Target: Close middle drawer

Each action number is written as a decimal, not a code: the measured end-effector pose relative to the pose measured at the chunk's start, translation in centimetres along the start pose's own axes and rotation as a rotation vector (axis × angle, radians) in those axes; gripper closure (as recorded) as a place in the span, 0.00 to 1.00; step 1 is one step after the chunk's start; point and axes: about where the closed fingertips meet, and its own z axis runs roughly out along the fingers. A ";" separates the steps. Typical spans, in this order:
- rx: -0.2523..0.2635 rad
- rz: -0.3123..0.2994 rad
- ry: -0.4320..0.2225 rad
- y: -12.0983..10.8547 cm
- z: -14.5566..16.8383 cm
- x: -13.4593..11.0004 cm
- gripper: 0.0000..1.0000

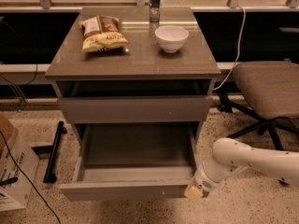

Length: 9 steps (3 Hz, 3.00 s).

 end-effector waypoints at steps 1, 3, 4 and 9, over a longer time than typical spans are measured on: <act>0.000 0.000 0.000 0.0 0.0 0.0 1.00; 0.075 -0.029 -0.023 -2.1 1.0 -1.6 1.00; 0.114 -0.067 -0.070 -5.8 2.2 -3.4 1.00; 0.256 -0.158 -0.160 -17.0 0.9 -10.2 0.58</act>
Offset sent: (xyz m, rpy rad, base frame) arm 0.0327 0.0105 -0.0065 -0.0452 -0.1186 -0.0182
